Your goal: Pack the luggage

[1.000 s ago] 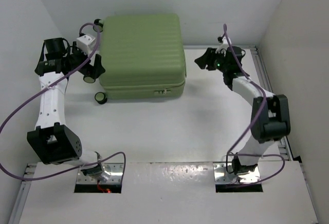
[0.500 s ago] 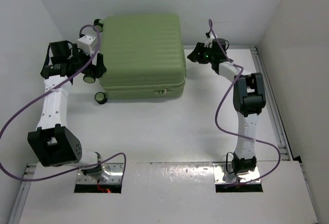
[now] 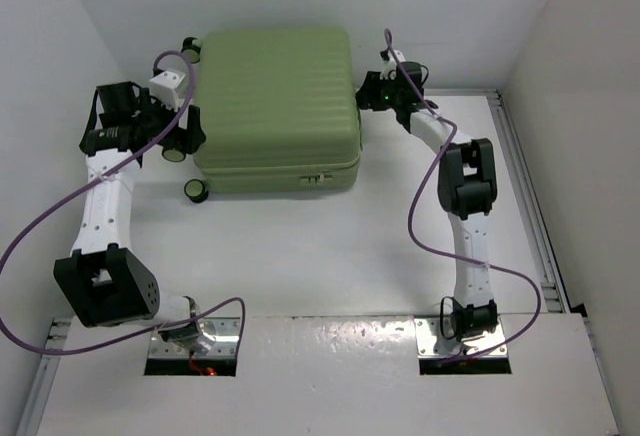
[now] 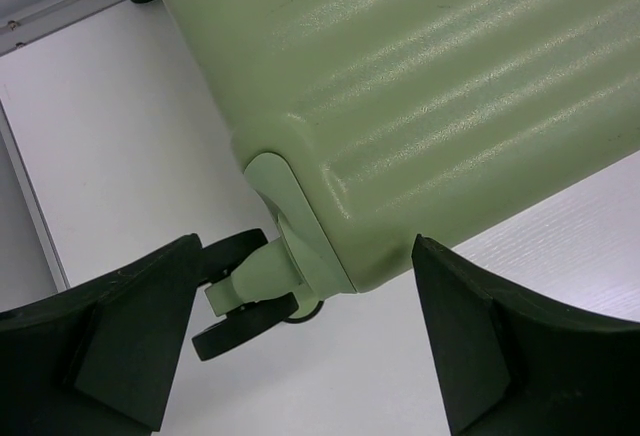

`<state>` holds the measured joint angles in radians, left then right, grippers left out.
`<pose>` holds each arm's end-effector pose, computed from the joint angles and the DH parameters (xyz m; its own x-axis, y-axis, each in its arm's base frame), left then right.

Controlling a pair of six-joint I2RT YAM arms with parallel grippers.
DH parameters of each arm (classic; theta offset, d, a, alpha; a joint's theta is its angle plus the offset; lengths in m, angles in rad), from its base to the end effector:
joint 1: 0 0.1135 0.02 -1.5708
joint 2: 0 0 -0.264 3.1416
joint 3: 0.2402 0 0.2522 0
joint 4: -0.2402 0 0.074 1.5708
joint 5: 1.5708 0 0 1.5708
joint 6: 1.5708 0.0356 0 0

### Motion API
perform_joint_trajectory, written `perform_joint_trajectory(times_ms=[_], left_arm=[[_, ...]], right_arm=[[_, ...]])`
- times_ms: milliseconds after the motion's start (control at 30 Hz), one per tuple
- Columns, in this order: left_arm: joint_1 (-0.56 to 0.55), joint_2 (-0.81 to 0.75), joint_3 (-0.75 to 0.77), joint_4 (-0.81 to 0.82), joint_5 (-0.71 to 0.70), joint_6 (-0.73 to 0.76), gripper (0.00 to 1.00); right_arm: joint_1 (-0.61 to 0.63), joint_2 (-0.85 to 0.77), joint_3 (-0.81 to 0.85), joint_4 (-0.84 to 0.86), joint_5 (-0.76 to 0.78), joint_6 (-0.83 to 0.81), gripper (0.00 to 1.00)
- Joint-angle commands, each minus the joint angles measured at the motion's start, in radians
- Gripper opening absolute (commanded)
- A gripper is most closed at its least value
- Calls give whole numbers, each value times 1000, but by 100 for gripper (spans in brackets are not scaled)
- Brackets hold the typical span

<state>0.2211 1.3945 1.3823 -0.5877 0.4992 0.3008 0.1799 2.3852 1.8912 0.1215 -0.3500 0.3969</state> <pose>0.3025 0.0505 0.3710 -0.4689 0.1612 -0.8684 0.3475 0.9376 -0.0136 0.5450 0.1115 0.1923 -0.5167 0.2751 -0.8108 -0.3064 0.8248 0.4751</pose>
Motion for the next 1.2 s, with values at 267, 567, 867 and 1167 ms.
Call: perform_joint_trajectory(times_ms=[267, 567, 867, 1167], left_arm=[[9, -9, -2, 75, -74, -37, 91], [112, 108, 306, -271, 65, 361, 97], [155, 301, 454, -669, 191, 811, 95], [70, 216, 187, -420, 145, 796, 95]], right_arm=[[30, 6, -30, -82, 108, -159, 45], [-23, -254, -392, 113, -35, -194, 57], [-95, -609, -774, 144, -449, -266, 64], [48, -920, -1176, 335, -486, -239, 61]])
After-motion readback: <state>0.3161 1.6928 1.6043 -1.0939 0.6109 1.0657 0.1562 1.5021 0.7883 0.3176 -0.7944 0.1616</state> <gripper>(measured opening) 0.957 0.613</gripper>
